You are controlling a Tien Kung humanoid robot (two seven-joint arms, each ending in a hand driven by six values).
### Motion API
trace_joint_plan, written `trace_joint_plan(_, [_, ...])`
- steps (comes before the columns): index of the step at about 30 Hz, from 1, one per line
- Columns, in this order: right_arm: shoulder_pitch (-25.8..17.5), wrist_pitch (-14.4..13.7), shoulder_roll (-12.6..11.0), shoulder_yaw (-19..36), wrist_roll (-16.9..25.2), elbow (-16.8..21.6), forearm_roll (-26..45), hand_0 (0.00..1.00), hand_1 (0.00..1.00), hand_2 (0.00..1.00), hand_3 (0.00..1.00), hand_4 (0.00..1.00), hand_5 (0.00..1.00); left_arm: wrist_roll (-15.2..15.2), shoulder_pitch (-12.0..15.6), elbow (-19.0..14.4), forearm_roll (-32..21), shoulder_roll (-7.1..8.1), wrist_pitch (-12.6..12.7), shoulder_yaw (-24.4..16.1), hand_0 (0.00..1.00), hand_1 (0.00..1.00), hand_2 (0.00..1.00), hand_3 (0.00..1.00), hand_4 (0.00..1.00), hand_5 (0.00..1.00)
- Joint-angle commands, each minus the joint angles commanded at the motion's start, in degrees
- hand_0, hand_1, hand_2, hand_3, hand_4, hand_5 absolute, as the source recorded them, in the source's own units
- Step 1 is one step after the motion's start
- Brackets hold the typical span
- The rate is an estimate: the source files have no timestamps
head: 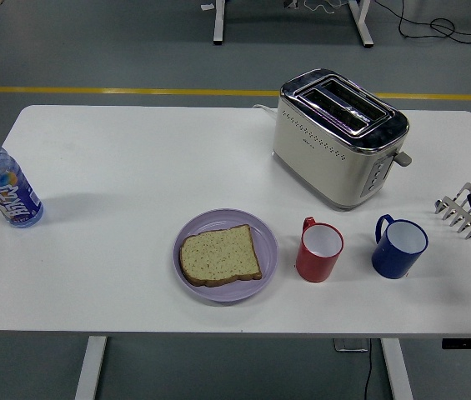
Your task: Pick up the cup,pour liquid into bread,place the cup on the desk
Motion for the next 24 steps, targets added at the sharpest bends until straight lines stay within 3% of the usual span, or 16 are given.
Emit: trace_joint_plan(24, [-3.1, -2.1, -1.5, -8.7, -2.2, 6.8, -2.9, 0.926, 0.852, 0.926, 0.93, 0.998, 0.033, 0.2, -0.3, 0.1, 0.4, 0.06, 0.0, -0.3, 0.685, 0.693, 0.698, 0.553, 0.249, 0.998])
